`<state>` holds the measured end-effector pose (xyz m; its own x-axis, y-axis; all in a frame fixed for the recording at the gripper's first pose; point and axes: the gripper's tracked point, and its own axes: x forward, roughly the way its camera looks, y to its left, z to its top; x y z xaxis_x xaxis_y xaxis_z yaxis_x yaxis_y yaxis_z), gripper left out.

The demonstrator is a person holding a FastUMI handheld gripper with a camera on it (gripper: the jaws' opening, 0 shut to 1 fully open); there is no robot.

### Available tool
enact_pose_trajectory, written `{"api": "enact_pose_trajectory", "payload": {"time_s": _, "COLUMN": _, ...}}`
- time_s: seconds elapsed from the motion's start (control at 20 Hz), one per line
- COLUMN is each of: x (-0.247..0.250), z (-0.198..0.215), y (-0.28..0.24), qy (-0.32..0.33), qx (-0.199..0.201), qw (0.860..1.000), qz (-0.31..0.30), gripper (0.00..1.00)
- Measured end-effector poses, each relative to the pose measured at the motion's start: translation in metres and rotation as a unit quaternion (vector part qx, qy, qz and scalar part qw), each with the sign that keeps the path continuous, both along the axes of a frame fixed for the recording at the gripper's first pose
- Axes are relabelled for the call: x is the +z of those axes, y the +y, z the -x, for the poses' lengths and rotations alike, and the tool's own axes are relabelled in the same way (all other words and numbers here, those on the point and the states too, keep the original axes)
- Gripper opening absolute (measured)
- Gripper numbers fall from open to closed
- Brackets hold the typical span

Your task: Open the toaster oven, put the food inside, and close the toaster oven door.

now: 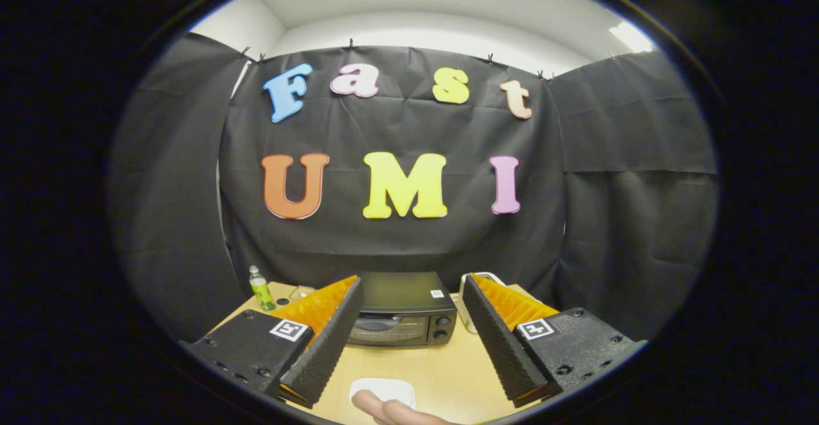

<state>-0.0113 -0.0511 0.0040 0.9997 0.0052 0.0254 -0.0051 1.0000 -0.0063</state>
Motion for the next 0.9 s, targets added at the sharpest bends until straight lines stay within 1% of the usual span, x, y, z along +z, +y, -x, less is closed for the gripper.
{"api": "enact_pose_trajectory", "payload": {"time_s": 0.2, "x": 0.017, "z": 0.029, "y": -0.005, "qy": -0.021, "qx": -0.019, "qw": 0.999, "qz": 0.025, "gripper": 1.0}}
{"api": "enact_pose_trajectory", "payload": {"time_s": 0.3, "x": 0.016, "z": 0.043, "y": 0.003, "qy": -0.025, "qx": -0.014, "qw": 0.999, "qz": 0.035, "gripper": 1.0}}
{"api": "enact_pose_trajectory", "payload": {"time_s": 0.45, "x": 0.004, "z": 0.053, "y": 0.011, "qy": -0.015, "qx": -0.003, "qw": 1.0, "qz": 0.022, "gripper": 1.0}}
{"api": "enact_pose_trajectory", "payload": {"time_s": 0.6, "x": -0.008, "z": 0.048, "y": 0.015, "qy": 0.0, "qx": 0.004, "qw": 1.0, "qz": 0.017, "gripper": 1.0}}
{"api": "enact_pose_trajectory", "payload": {"time_s": 0.65, "x": -0.014, "z": 0.046, "y": 0.011, "qy": 0.009, "qx": 0.0, "qw": 1.0, "qz": 0.014, "gripper": 1.0}}
{"api": "enact_pose_trajectory", "payload": {"time_s": 0.7, "x": -0.016, "z": 0.044, "y": 0.008, "qy": 0.011, "qx": -0.005, "qw": 1.0, "qz": 0.007, "gripper": 1.0}}
{"api": "enact_pose_trajectory", "payload": {"time_s": 0.9, "x": -0.021, "z": 0.035, "y": 0.001, "qy": 0.018, "qx": 0.001, "qw": 1.0, "qz": -0.003, "gripper": 1.0}}
